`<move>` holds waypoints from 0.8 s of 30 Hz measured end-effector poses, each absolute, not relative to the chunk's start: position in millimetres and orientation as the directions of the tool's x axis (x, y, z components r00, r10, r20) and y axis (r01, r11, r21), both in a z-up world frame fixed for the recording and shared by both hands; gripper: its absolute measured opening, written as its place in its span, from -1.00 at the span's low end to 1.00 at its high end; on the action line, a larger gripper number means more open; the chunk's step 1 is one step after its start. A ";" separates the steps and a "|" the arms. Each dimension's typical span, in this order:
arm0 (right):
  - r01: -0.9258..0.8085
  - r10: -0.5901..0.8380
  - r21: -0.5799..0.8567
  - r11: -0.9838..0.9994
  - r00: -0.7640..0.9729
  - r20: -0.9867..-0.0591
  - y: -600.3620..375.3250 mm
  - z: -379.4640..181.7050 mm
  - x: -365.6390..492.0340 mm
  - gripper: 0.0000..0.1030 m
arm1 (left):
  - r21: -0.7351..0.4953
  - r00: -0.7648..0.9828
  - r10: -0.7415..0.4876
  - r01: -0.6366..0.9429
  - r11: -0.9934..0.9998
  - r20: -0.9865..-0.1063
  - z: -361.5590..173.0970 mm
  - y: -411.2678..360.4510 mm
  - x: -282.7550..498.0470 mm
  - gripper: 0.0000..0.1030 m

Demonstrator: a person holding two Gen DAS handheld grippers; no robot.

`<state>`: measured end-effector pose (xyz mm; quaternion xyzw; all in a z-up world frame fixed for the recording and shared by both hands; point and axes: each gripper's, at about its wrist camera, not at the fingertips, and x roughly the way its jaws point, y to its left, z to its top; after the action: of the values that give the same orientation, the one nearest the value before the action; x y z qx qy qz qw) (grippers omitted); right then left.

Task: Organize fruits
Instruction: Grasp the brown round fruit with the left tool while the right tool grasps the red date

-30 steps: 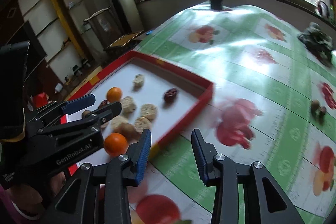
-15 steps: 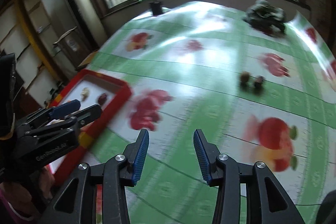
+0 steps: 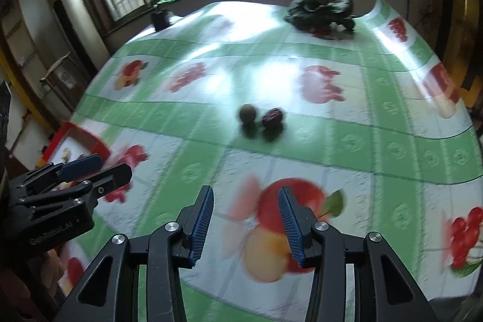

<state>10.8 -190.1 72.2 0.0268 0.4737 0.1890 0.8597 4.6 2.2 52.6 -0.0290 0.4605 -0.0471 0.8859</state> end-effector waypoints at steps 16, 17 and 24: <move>-0.223 0.381 0.312 0.924 0.456 -0.804 -219.6 53.5 32.0 -0.15 | -0.037 0.526 -0.140 0.202 0.979 -0.839 27.1 -64.1 91.9 0.12; -0.224 0.383 0.313 0.923 0.456 -0.803 -220.0 53.5 31.8 -0.15 | -0.028 0.523 -0.137 0.211 0.977 -0.841 24.5 -68.0 95.1 0.12; -0.227 0.379 0.306 0.924 0.454 -0.806 -219.6 53.3 35.7 -0.14 | -0.041 0.524 -0.171 0.249 0.968 -0.835 20.4 -77.7 107.6 0.12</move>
<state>35.7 -219.6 53.3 0.0772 0.4910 0.1785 0.8492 107.6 -77.7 20.4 0.0416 0.4729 -0.1205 0.8718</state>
